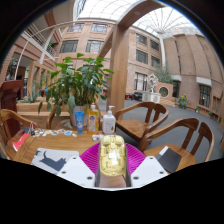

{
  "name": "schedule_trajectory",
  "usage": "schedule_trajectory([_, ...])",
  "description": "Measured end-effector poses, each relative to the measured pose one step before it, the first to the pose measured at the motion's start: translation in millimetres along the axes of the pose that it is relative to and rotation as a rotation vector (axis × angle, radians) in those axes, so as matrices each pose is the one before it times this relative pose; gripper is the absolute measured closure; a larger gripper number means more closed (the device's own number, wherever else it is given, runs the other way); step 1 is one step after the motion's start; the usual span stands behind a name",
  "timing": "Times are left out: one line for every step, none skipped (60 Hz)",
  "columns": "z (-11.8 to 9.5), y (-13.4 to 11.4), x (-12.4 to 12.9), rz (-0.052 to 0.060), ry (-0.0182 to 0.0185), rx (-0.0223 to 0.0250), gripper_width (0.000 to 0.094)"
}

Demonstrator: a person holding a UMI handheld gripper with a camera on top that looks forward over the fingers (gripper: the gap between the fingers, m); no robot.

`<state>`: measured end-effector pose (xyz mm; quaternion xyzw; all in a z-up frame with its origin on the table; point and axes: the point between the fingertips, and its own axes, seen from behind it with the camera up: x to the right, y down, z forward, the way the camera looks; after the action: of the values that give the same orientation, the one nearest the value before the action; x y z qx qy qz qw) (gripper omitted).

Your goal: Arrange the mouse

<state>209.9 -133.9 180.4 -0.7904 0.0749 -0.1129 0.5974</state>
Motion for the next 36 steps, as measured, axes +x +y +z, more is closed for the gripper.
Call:
schedule_trajectory([1.96,-12.47,-4.85,0.005,-0.00454,0.02015,0.059])
schedule_trajectory([2.85,-10.84,-5.63,0.0021,-0.00655,0.01606,0.0589])
schedule_trajectory([3.02,-9.06,-7.05,-0.0004,-0.00852,0.01129,0.0591])
schedule_trajectory([3.08,-8.41,-7.76,0.0003,-0.00963,0.01045,0.0591])
schedule_trajectory([3.52,-7.83,-8.23,0.0036,-0.01062,0.01182,0.0591])
schedule_trajectory([0.19,-8.29,-7.83,0.0046,-0.01017,0.01291,0.059])
schedule_trajectory([6.01,-6.42,-8.13,0.0026,-0.01161,0.00727,0.0591])
schedule_trajectory([4.41,-2.76,-9.35,-0.0002,-0.01325,0.00304,0.0591])
schedule_trajectory([4.36,-0.82,-10.33,-0.0015,-0.01394,-0.00139,0.0591])
schedule_trajectory([4.03,0.16,-10.58,-0.0009,-0.01488,-0.0035,0.059])
schedule_trajectory([4.41,1.19,-11.47,0.0019,-0.01626,-0.00513,0.0591])
schedule_trajectory([4.4,2.64,-11.78,0.0037,-0.01776,-0.00713,0.059])
schedule_trajectory([4.87,4.28,-11.74,0.0031,-0.01905,-0.01074,0.0591])
schedule_trajectory([5.01,6.26,-12.08,0.0014,-0.01936,-0.01457,0.0591])
schedule_trajectory([0.0,14.36,-15.22,-0.0002,-0.01654,-0.0069,0.0593])
schedule_trajectory([8.16,4.41,-9.61,-0.0012,-0.02054,-0.02907,0.0591])
schedule_trajectory([6.54,7.7,-10.43,0.0012,-0.01422,-0.01975,0.0591])
schedule_trajectory([6.7,9.26,-9.41,0.0025,-0.01492,-0.02062,0.0591])
schedule_trajectory([6.79,10.14,-8.95,0.001,-0.0134,-0.02173,0.0591])
schedule_trajectory([6.84,11.12,-8.24,-0.0015,-0.01214,-0.02426,0.0591])
schedule_trajectory([6.97,11.72,-7.73,-0.0026,-0.01043,-0.02524,0.0591])
schedule_trajectory([7.02,12.12,-7.33,-0.0001,-0.01095,-0.02474,0.059])
schedule_trajectory([6.08,12.21,-8.07,-0.0002,-0.00344,-0.01586,0.0591])
schedule_trajectory([5.33,8.84,-4.42,-0.0017,-0.00521,-0.02424,0.0591])
schedule_trajectory([6.17,10.07,-4.11,-0.0031,-0.00422,-0.02469,0.0589])
schedule_trajectory([5.59,9.63,-3.52,-0.0038,-0.00228,-0.02235,0.0587])
schedule_trajectory([5.51,8.49,-2.84,-0.0043,-0.00039,-0.01842,0.0587])
schedule_trajectory([10.41,12.34,-3.66,-0.0039,-0.00367,-0.01372,0.0585])
schedule_trajectory([2.97,7.19,-4.69,-0.0056,0.00544,-0.00883,0.0585])
schedule_trajectory([3.93,6.62,-2.19,-0.005,0.00144,-0.01428,0.058])
schedule_trajectory([3.43,5.93,-2.64,-0.0031,0.00141,-0.01302,0.0567])
schedule_trajectory([2.93,5.51,-2.04,-0.0004,0.00115,-0.012,0.0554])
schedule_trajectory([2.78,4.39,-2.01,0.0006,-0.00018,-0.00915,0.0546])
schedule_trajectory([4.6,3.64,1.94,0.0003,-0.00595,-0.01271,0.0535])
schedule_trajectory([1.64,6.41,-4.23,0.0027,-0.00409,-0.00658,0.0534])
schedule_trajectory([2.03,4.68,-2.81,0.0034,-0.00568,-0.00998,0.0525])
